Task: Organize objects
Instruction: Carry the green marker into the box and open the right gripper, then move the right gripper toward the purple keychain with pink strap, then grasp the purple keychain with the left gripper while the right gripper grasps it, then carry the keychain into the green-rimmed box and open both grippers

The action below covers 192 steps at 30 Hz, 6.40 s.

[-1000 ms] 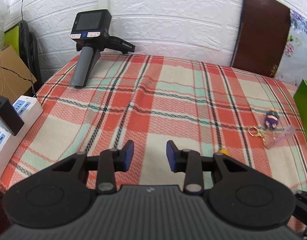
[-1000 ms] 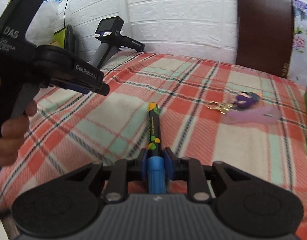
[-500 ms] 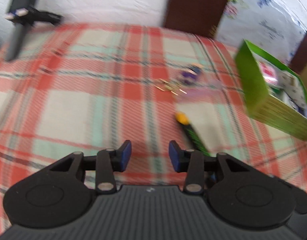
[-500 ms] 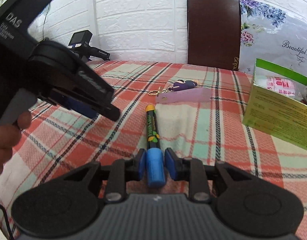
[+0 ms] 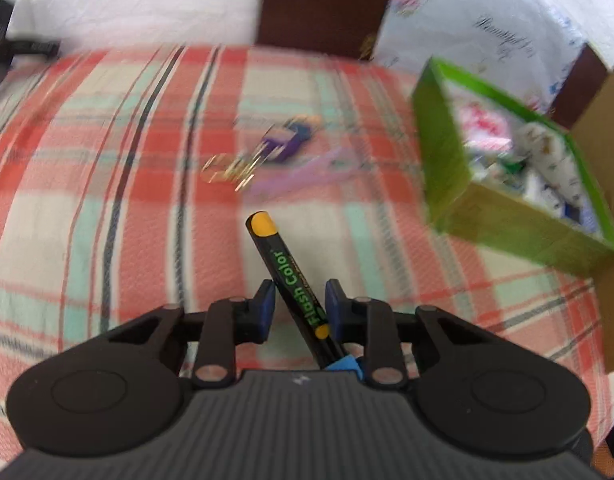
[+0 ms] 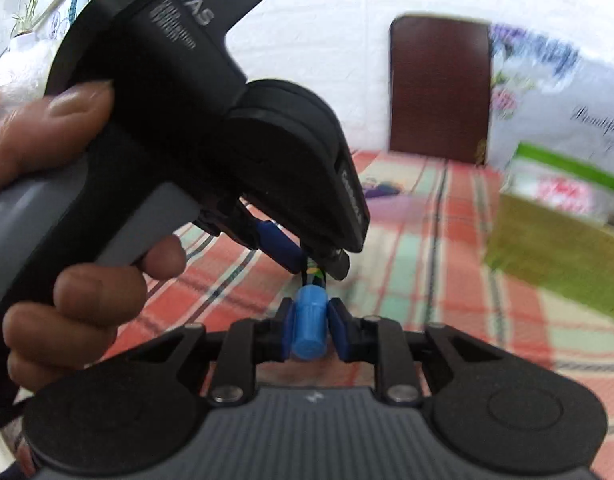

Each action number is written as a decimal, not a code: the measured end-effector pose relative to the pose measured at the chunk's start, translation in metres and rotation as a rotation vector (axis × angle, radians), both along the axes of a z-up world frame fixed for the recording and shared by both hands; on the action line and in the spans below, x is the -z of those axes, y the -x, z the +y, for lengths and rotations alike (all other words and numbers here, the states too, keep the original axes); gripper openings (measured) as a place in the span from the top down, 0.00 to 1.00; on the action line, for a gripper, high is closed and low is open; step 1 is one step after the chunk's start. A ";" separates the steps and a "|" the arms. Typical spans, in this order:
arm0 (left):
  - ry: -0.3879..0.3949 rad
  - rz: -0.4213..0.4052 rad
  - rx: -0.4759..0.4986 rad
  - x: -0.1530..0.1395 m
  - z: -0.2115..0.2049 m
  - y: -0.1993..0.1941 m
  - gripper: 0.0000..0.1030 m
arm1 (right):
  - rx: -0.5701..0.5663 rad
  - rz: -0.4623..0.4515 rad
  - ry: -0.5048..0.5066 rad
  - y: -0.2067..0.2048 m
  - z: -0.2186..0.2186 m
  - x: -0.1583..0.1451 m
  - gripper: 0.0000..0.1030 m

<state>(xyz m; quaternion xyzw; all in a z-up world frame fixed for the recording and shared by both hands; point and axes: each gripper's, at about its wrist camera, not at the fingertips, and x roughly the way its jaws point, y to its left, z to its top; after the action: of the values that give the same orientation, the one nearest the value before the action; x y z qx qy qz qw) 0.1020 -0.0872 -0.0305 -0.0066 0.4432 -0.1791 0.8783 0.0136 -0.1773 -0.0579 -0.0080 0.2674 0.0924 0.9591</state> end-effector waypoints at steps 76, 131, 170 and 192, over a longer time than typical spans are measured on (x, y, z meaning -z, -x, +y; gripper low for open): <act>-0.186 -0.266 -0.026 -0.008 0.017 0.014 0.57 | 0.292 -0.099 0.079 -0.001 -0.025 -0.051 0.65; -0.095 -0.065 -0.126 0.021 0.081 -0.013 0.45 | -0.025 0.100 0.057 -0.044 0.022 0.011 0.69; 0.029 -0.204 0.371 -0.086 -0.145 -0.002 0.65 | 0.260 -0.220 0.131 -0.039 -0.109 -0.063 0.86; -0.176 -0.311 0.307 -0.070 -0.194 -0.011 0.51 | 0.533 -0.169 -0.028 -0.020 -0.194 -0.040 0.59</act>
<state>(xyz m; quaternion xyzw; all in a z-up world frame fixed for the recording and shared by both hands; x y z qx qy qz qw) 0.1134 -0.2810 0.0397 0.1651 0.3120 -0.2702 0.8957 0.0333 -0.3717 -0.0179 0.0684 0.1779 -0.1606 0.9684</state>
